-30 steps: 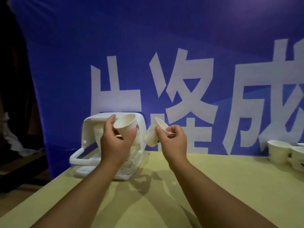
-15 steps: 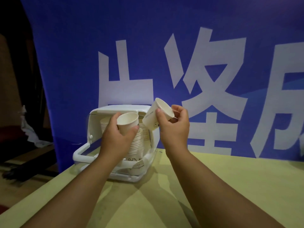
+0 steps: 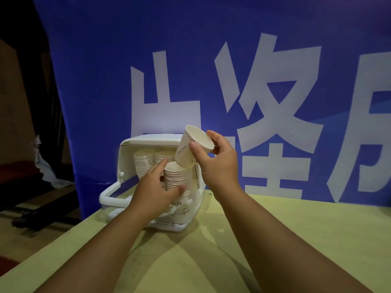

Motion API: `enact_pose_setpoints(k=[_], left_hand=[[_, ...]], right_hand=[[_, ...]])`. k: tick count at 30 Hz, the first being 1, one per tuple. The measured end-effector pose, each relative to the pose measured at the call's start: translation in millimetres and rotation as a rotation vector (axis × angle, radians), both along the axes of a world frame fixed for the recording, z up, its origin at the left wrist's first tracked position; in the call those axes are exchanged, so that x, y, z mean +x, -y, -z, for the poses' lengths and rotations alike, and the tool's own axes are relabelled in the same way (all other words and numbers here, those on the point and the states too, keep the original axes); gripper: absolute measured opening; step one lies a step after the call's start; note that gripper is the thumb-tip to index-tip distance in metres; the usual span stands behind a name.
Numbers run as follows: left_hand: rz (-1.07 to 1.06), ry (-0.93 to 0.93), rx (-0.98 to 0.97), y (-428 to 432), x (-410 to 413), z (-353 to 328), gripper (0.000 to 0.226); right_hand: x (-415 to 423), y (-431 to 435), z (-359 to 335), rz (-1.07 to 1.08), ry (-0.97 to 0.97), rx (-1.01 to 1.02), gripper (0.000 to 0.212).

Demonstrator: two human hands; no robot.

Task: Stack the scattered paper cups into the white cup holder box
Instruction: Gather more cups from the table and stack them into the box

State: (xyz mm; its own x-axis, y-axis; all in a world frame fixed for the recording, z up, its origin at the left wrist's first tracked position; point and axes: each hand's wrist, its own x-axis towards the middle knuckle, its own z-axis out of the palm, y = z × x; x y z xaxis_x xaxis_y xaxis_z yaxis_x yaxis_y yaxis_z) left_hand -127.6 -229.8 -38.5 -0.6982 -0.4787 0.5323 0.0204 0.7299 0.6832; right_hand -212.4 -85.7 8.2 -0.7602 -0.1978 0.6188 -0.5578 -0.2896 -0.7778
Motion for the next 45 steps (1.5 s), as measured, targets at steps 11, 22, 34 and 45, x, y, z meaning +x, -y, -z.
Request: enact_pose_setpoints(k=[11,22,34,45], left_hand=[[0.021,-0.079,0.054,4,3,7,0.074],[0.060,-0.153,0.075,8,3,13,0.102],[0.086,0.016,0.023,18,12,5,0.097],[-0.047,0.083,0.061,57,26,-3,0.088]], right_hand=[[-1,6,2,-0.006,-0.063,0.189,0.063],[-3,10,11,0.044,-0.019,0.446,0.041],[2,17,37,-0.033,-0.056,0.617,0.034],[22,52,39,0.033,-0.187,0.898,0.049]])
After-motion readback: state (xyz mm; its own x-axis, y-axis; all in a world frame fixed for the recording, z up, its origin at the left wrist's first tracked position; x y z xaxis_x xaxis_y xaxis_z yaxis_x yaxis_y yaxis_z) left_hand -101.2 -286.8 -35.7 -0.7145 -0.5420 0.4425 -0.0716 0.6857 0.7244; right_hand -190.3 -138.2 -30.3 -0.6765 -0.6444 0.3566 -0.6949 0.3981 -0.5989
